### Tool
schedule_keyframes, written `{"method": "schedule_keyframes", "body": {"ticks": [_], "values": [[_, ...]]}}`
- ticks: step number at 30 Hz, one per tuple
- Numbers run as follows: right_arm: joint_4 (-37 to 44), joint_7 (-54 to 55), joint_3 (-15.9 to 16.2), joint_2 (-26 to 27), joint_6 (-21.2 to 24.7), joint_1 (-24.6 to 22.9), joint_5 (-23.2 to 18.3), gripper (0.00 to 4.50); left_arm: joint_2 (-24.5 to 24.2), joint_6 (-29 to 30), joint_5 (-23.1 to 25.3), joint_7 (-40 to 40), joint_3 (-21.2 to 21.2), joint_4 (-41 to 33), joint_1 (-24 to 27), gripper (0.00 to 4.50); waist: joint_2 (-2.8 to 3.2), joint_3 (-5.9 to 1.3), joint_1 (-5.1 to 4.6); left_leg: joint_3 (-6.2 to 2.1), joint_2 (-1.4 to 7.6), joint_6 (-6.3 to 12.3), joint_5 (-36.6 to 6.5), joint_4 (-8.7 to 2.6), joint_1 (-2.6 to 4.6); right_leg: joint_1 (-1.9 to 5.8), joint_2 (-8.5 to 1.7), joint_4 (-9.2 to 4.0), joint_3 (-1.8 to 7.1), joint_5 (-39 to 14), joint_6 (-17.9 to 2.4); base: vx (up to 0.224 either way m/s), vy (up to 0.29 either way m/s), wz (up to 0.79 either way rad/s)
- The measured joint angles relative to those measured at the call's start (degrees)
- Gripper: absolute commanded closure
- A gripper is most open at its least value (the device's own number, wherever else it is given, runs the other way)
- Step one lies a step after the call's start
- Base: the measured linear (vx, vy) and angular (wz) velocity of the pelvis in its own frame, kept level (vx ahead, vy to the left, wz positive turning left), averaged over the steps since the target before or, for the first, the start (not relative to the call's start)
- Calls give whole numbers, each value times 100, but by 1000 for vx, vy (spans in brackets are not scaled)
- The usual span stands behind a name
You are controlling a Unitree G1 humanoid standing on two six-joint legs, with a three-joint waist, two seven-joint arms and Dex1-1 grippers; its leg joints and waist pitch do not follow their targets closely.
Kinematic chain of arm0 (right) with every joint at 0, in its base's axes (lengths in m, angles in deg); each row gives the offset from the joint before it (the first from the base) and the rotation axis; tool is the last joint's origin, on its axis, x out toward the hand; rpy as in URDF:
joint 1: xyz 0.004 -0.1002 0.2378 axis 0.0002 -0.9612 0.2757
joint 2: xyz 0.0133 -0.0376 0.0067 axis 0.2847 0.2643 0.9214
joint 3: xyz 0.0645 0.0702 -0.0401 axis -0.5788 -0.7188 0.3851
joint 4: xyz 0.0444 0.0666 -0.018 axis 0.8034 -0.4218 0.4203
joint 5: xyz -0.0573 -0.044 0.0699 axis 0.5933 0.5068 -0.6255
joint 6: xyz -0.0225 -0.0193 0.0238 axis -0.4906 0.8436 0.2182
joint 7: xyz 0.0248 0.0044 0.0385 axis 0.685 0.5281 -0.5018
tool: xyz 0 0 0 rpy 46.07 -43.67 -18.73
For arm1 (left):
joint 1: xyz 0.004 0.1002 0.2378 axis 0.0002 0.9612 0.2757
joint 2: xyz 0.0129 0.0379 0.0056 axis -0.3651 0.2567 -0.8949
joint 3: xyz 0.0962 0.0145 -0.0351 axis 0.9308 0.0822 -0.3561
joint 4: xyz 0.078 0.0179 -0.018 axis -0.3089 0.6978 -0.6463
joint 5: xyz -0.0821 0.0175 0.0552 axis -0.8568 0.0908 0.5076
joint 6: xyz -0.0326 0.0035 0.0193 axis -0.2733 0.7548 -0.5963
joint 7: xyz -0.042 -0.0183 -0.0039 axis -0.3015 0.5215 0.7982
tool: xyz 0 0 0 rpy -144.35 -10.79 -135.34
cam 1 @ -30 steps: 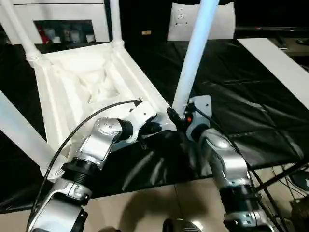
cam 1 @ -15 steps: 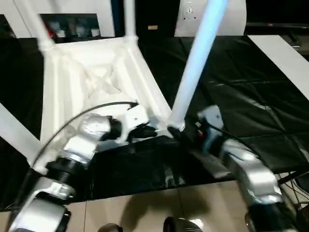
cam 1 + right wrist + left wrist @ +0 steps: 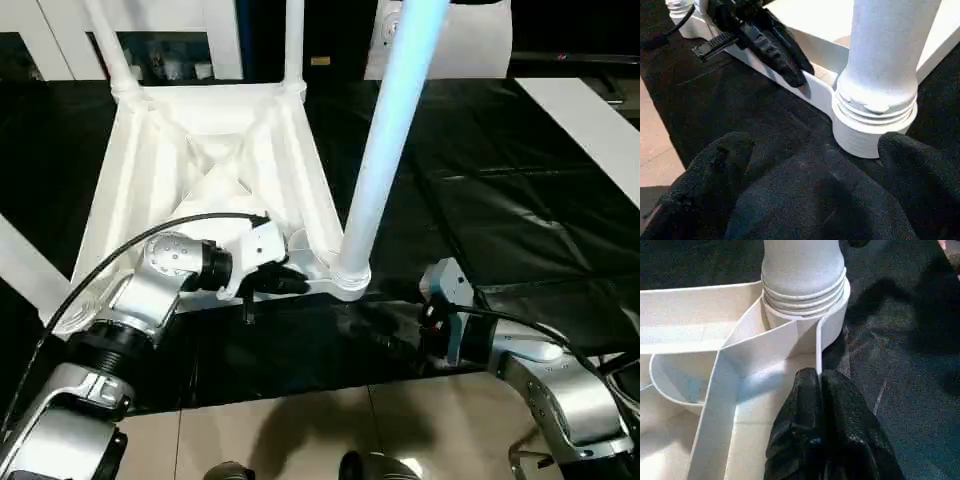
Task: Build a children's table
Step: Rotate leg to tighten
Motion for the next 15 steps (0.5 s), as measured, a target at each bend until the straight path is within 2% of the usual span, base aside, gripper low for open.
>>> {"method": "schedule_keyframes", "body": {"ticks": [2,3,11,15], "values": [[0,-3,21,-20,-14,6,-17,0,-3,123,70,-118,41,39,-17,385,0,0,6,-1,0,-5,2,1,-1,1,0,1,0,2,1,0,0,0],[0,-5,46,-38,-14,14,-25,0,3,187,73,-140,51,39,-28,360,0,0,9,-1,0,-5,2,2,1,2,-1,1,0,2,0,0,0,0],[1,-22,95,-94,-40,15,-61,0,19,460,21,-96,62,44,-120,360,0,0,7,-1,1,-1,4,12,-9,-1,-1,2,-1,7,-1,0,0,0],[1,-20,96,-100,-78,15,-62,0,40,366,-35,-39,46,83,-120,395,0,0,19,-2,1,15,13,12,-15,-4,-1,1,-1,7,-1,0,0,0]]}}
